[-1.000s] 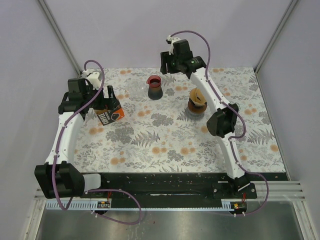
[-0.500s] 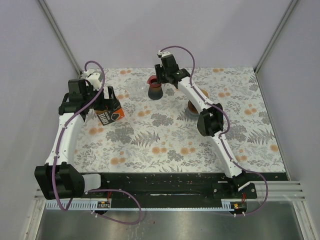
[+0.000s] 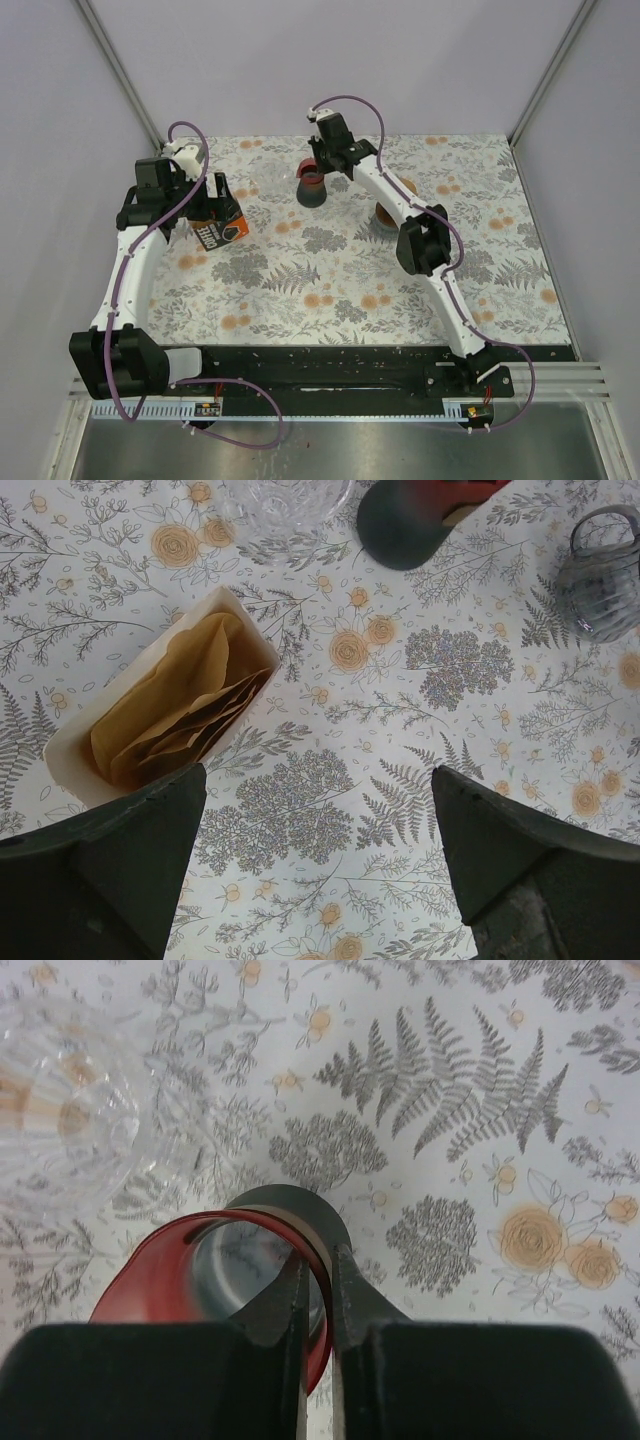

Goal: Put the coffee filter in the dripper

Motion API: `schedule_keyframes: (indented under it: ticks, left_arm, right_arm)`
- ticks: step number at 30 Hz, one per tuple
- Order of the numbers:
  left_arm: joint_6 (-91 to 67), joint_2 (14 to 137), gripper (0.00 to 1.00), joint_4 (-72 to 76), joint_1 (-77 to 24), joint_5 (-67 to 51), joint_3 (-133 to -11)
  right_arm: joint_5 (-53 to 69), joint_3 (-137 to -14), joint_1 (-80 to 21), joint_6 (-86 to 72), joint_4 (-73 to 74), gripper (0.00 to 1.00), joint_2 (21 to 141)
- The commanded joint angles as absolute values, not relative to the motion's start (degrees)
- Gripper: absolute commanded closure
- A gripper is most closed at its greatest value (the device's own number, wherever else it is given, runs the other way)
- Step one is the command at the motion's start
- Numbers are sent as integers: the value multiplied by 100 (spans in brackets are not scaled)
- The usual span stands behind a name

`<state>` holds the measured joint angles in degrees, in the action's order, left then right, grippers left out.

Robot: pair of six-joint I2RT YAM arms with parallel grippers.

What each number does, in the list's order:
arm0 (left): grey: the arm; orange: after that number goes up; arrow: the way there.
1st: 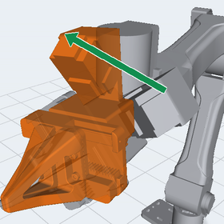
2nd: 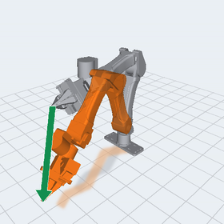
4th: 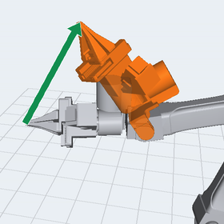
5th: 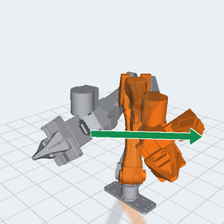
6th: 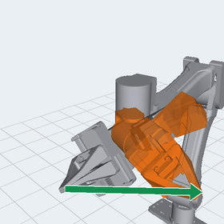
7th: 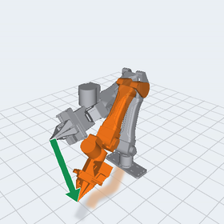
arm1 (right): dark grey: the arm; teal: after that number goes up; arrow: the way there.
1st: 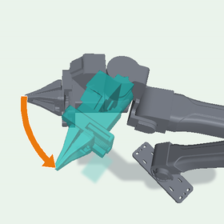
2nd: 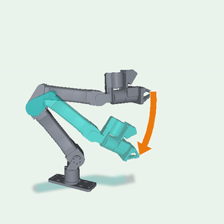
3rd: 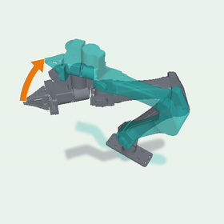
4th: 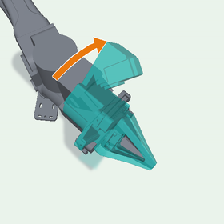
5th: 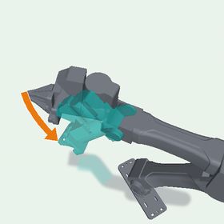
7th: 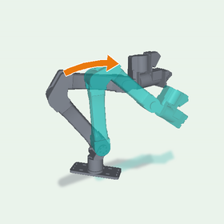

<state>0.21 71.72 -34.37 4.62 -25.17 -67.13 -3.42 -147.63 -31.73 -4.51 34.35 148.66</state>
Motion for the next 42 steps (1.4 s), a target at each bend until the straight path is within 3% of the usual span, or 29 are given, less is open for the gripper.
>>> schedule_keyframes:
  ticks: [1,14,20,25,32,36,42]
  left_arm:
    - [52,7093,1,-3182,501,-2707,-6785]
    - [466,7962,2,-3419,501,-2443,-7804]
    - [255,8682,7,-3261,326,-2128,-8436]
    - [605,9438,8,-3410,-228,-1065,-9236]
    - [791,11063,10,-3980,-501,-536,-10834]
    - [791,11767,11,-4245,-589,-396,-11565]
    - [896,12760,11,-4429,-668,200,-12619]
  right_arm:
    - [-255,-14188,-3454,-237,3797,100,13862]
    - [-729,-9759,-4359,-896,2260,100,11234]
    - [-1581,-8843,-4851,-984,1882,100,10723]
    - [-1854,-8316,-5053,-1160,1627,100,10477]
    - [-1592,-8051,-5098,-1309,1591,59,10275]
    - [-1328,-8077,-5106,-1275,1687,48,10047]
    - [-1081,-8060,-5115,-1108,1714,42,9493]
